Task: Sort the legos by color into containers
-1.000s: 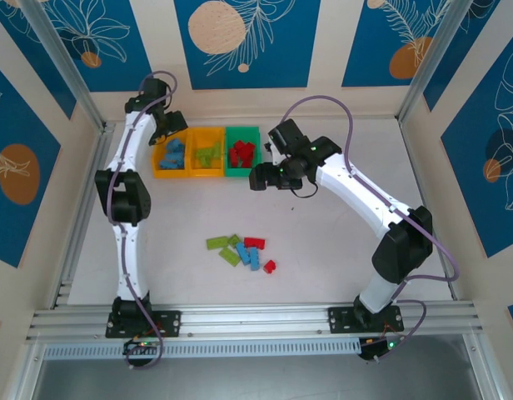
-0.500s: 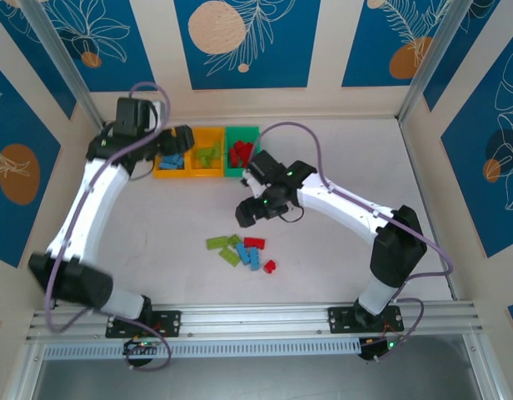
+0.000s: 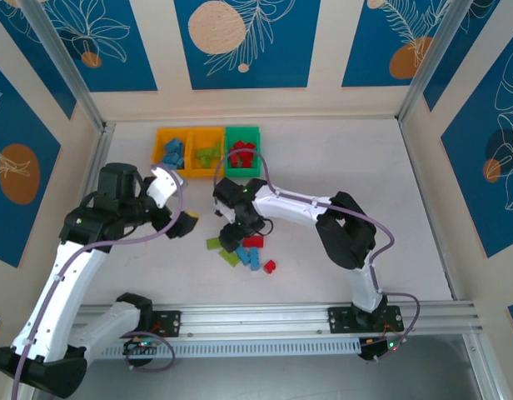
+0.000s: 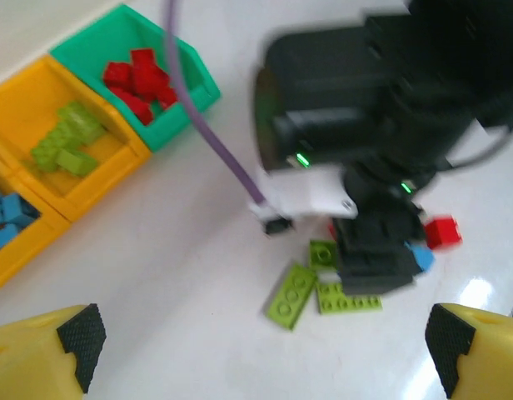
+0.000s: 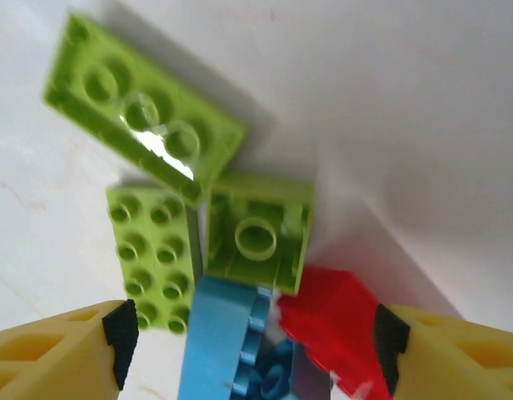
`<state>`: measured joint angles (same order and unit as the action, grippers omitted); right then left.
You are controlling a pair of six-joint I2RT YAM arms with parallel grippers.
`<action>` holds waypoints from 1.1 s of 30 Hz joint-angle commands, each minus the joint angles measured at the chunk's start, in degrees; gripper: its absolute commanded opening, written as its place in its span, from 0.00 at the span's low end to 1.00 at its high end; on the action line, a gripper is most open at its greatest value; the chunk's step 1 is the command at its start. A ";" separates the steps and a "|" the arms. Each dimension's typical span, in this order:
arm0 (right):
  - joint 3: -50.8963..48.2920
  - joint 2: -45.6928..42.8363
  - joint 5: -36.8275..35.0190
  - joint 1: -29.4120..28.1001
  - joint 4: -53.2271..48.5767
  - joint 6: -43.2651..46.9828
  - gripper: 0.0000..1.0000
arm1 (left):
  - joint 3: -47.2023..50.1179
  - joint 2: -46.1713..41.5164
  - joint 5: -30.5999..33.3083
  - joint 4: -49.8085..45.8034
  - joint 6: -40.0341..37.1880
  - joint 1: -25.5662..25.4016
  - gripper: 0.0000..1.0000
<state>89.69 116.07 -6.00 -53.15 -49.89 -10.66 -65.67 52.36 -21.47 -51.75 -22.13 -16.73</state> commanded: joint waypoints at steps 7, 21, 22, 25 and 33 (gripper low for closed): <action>3.70 6.67 1.20 0.59 0.29 0.52 0.67 | 1.68 0.27 -5.06 -2.85 -7.67 0.03 1.00; 7.09 10.18 -4.36 -0.46 -4.26 3.33 0.52 | 2.39 2.13 -3.42 -0.20 -6.80 0.02 1.00; 7.69 10.73 -5.58 -0.82 -4.63 3.61 0.51 | 2.54 2.06 -3.36 -0.20 -6.65 -0.02 1.00; 9.24 12.08 -8.87 -0.91 -5.56 2.53 0.47 | 2.66 2.03 -3.14 -0.11 -6.28 0.02 1.00; 12.43 11.86 -10.40 -0.85 -6.41 2.02 0.39 | 3.17 1.60 -1.23 0.02 -6.68 0.03 1.00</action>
<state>100.84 126.50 -15.09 -54.35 -54.94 -8.95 -63.05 54.83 -23.44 -52.29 -27.62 -16.73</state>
